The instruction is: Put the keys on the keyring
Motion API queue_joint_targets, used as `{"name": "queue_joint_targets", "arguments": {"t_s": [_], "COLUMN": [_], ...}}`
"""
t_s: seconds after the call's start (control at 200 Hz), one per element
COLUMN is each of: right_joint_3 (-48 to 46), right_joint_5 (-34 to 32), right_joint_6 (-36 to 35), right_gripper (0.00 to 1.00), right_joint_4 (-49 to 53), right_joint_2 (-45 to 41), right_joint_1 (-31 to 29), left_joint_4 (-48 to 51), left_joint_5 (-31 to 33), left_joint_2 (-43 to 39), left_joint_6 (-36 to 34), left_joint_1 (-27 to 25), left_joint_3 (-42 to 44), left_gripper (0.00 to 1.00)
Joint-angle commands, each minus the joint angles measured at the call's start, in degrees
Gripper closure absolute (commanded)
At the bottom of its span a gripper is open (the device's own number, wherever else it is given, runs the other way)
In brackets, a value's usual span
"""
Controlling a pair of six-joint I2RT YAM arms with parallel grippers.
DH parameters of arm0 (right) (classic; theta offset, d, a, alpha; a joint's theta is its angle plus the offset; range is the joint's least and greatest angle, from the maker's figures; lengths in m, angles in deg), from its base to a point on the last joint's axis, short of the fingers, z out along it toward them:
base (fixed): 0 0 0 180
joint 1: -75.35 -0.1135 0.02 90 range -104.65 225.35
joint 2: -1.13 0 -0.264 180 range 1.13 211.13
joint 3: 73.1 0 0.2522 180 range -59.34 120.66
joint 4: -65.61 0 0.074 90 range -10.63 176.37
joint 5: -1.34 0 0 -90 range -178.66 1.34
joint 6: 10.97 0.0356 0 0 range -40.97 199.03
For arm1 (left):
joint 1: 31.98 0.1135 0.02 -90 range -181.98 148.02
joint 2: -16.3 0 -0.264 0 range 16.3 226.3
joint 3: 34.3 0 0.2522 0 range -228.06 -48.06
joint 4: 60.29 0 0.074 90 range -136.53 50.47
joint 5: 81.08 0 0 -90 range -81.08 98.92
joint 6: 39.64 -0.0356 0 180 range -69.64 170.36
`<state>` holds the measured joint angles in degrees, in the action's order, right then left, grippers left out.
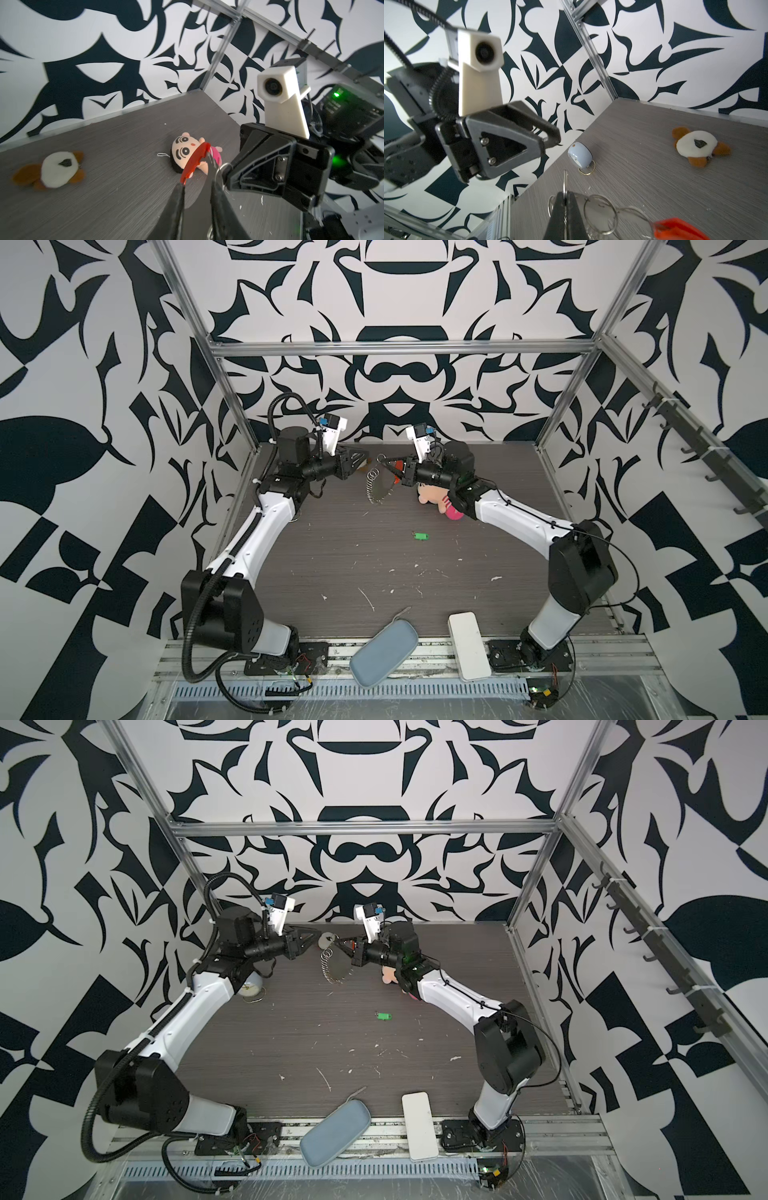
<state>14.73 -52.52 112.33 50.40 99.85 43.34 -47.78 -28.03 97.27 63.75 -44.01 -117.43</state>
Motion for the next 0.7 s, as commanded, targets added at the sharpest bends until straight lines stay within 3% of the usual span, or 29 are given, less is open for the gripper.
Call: {"name": "queue_joint_targets", "arguments": {"t_s": [0.0, 0.22, 0.4, 0.555, 0.695], "right_joint_3": [2.39, 5.15, 7.33, 8.64, 9.58], "right_joint_5": [-0.93, -1.16, -2.21, -2.14, -0.99], "right_joint_6": [5.39, 11.55, 11.44, 11.55, 11.04], "right_gripper": [1.00, 1.00, 1.00, 1.00, 1.00], "right_joint_4": [-13.16, -18.34, -17.25, -17.01, -15.71], "right_joint_2": [-0.74, 2.58, 3.98, 4.70, 4.93], "right_joint_1": [-0.14, -0.49, -1.82, -2.07, -2.01], "left_joint_4": [-7.76, -17.70, -15.99, -6.05, -10.89], "left_joint_5": [5.81, 2.24, 1.71, 0.19, -3.68], "left_joint_2": [-1.90, -0.84, -0.17, -0.93, -1.31], "left_joint_6": [5.79, 12.11, 15.26, 11.71, 12.25], "left_joint_1": [0.26, 0.25, 0.25, 2.94, 5.95], "left_joint_3": [5.75, 9.54, 7.53, 2.31, 2.21], "left_gripper": [0.74, 0.77, 0.83, 0.83, 0.79]}}
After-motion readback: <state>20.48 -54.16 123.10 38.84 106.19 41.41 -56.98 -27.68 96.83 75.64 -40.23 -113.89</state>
